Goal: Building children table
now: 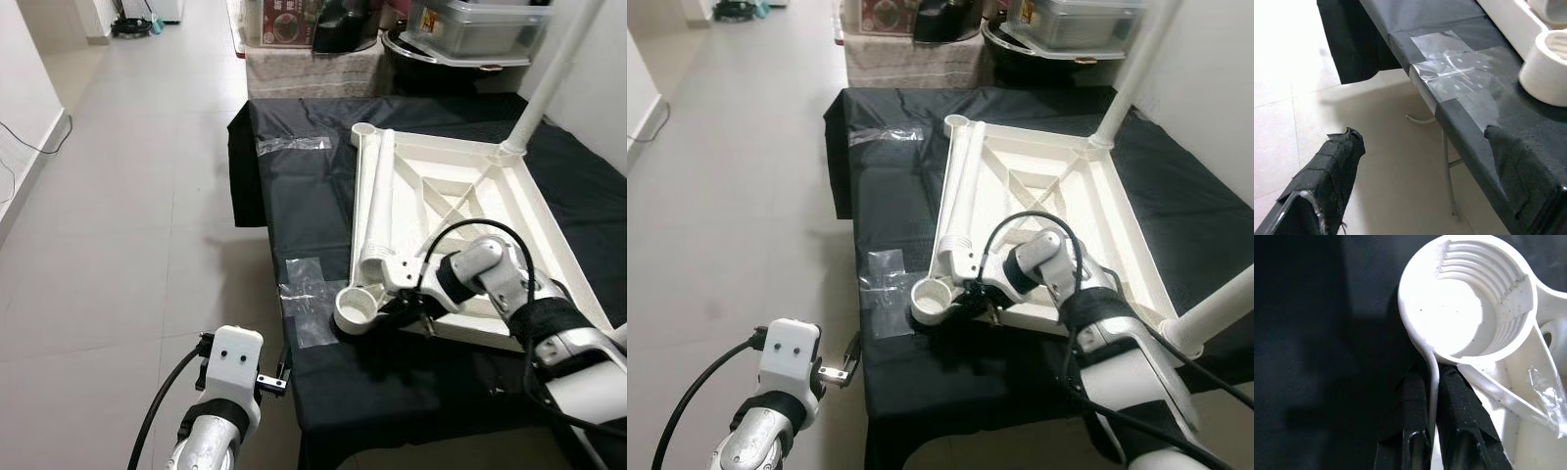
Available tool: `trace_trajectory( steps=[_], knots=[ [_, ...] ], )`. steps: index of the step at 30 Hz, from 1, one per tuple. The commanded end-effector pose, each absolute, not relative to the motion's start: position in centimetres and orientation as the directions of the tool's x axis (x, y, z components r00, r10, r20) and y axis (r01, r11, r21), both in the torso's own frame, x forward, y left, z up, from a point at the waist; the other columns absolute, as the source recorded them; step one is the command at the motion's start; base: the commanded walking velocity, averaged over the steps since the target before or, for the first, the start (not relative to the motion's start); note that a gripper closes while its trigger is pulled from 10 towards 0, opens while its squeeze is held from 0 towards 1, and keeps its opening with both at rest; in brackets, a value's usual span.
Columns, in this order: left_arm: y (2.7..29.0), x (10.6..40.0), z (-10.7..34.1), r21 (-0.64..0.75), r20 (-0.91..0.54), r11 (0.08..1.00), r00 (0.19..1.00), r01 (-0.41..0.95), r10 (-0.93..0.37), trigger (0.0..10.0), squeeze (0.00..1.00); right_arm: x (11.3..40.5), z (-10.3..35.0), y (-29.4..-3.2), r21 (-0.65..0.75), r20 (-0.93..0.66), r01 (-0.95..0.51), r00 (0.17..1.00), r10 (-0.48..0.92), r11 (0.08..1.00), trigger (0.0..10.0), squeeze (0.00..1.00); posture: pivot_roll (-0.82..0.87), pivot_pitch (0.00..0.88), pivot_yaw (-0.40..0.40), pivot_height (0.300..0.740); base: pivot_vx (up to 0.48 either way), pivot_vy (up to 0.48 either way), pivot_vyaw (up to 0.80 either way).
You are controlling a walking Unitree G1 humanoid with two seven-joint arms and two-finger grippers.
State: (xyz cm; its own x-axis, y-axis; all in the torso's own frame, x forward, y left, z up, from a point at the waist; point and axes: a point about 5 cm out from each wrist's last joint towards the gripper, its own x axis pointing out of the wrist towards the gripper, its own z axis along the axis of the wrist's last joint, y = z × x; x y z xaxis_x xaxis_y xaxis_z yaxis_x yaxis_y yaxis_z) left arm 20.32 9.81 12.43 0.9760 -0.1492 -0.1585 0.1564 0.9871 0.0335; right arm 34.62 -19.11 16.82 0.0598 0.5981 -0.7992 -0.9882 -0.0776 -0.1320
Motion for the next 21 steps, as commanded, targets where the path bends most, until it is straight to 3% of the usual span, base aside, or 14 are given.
trace_trajectory(
  steps=[1,21],
  knots=[
    [9.6,20.2,12.0,0.035,-0.177,0.986,0.972,0.162,-0.154,10.0,0.0,33.6,16.0,-18.9,-0.036,-0.826,-0.98,-0.082,0.558,-0.197,0.0,0.0,0.05,0.097,-0.085,0.74,0.0,0.0,0.0],
    [9.7,20.3,11.9,0.038,-0.178,0.986,0.972,0.165,-0.156,10.0,0.0,30.3,13.9,-25.3,0.064,-0.949,-0.947,-0.155,0.275,-0.314,0.0,0.0,0.05,0.102,-0.083,0.74,0.0,0.0,0.0]
  ],
)
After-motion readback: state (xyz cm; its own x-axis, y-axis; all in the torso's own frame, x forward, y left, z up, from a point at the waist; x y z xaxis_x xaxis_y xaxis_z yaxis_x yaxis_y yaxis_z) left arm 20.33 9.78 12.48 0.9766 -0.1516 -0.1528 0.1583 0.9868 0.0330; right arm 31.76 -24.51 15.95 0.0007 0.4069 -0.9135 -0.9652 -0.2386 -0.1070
